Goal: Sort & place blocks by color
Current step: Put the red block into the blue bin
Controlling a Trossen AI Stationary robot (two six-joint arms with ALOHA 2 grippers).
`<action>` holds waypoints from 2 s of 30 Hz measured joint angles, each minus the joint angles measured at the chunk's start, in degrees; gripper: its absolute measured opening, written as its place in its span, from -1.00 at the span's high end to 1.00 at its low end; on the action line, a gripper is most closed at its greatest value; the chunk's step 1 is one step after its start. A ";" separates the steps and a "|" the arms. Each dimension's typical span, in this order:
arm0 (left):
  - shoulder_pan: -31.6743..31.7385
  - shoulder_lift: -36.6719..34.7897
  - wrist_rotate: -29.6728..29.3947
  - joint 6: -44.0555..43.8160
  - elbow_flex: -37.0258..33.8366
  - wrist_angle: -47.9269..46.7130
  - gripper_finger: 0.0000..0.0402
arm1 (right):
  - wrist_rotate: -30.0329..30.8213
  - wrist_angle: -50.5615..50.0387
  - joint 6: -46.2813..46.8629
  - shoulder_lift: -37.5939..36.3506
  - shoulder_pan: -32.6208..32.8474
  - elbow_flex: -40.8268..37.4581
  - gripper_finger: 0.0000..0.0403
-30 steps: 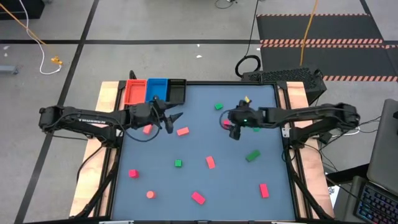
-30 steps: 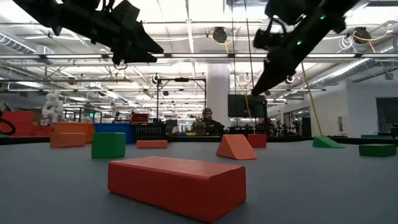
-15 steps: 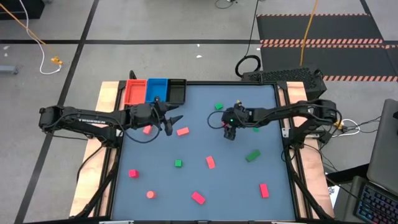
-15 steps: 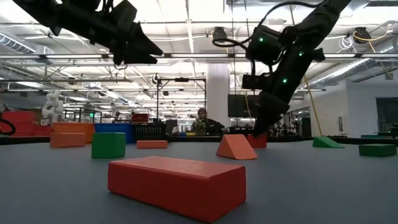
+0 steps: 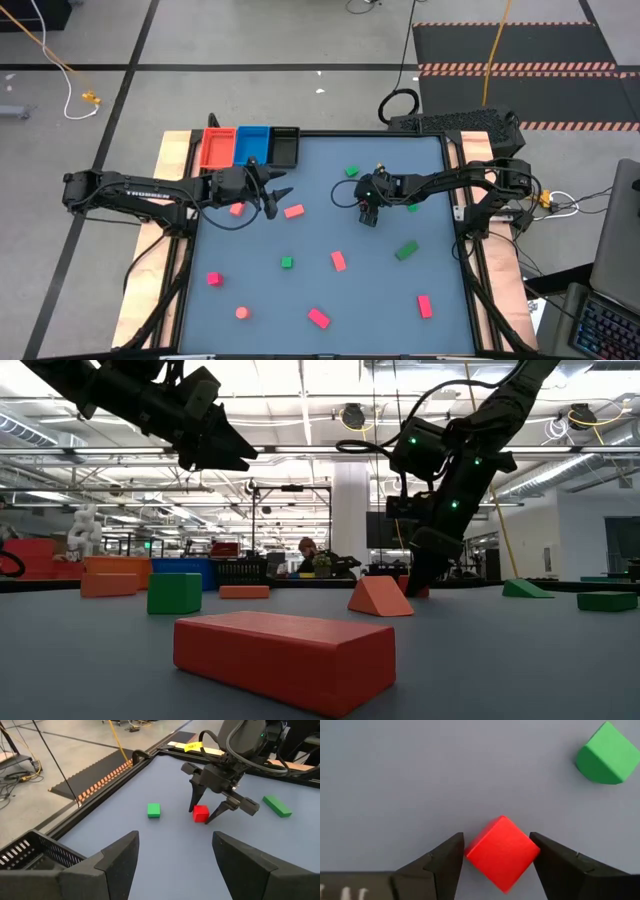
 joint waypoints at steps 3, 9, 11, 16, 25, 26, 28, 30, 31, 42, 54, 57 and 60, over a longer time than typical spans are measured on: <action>0.00 0.00 0.00 -0.08 0.00 -0.06 -0.26 | 0.26 0.13 -0.77 -0.16 0.04 0.00 0.05; 0.00 0.00 0.01 -0.25 0.00 -0.46 -0.26 | 2.05 0.08 -1.96 -0.26 0.02 0.00 0.10; 0.00 0.00 0.00 -0.25 0.00 -0.49 -0.26 | 3.61 0.08 -2.13 -0.26 0.12 -0.02 0.10; -0.04 0.00 0.00 0.41 -0.02 0.27 -0.26 | 3.17 5.64 -0.75 -1.66 0.15 -0.13 0.10; -2.06 0.05 -0.20 7.54 -0.04 6.73 -0.26 | -17.24 38.14 9.13 -3.74 0.15 -0.09 0.10; -2.72 0.45 -0.27 8.93 -0.04 8.07 -0.26 | -19.55 42.11 11.60 -3.41 0.15 -0.09 0.10; -4.38 1.61 -1.60 11.77 -0.04 10.54 -0.26 | -24.04 48.87 17.30 -2.54 0.15 -0.07 0.10; -6.24 2.99 -3.61 15.07 -0.07 13.01 -0.26 | -26.38 54.27 22.86 -1.35 0.17 -0.05 0.10; -7.19 3.78 -4.97 17.03 -0.07 14.46 -0.26 | -27.15 55.77 25.14 -0.94 0.16 -0.04 0.10; -14.64 12.76 -14.30 39.39 -0.06 28.42 -0.26 | -28.47 64.10 35.57 0.35 0.15 -0.04 0.10; -15.23 22.20 -17.77 47.59 -0.04 44.42 -0.26 | -22.38 65.95 33.75 0.31 2.84 -0.04 0.10; -15.23 23.21 -17.71 47.63 0.92 44.65 -0.26 | -21.90 66.46 33.61 0.31 2.82 -0.04 0.10; -15.24 24.37 -17.72 47.54 2.33 44.98 -0.26 | -20.79 66.48 33.53 0.31 2.82 -0.05 0.10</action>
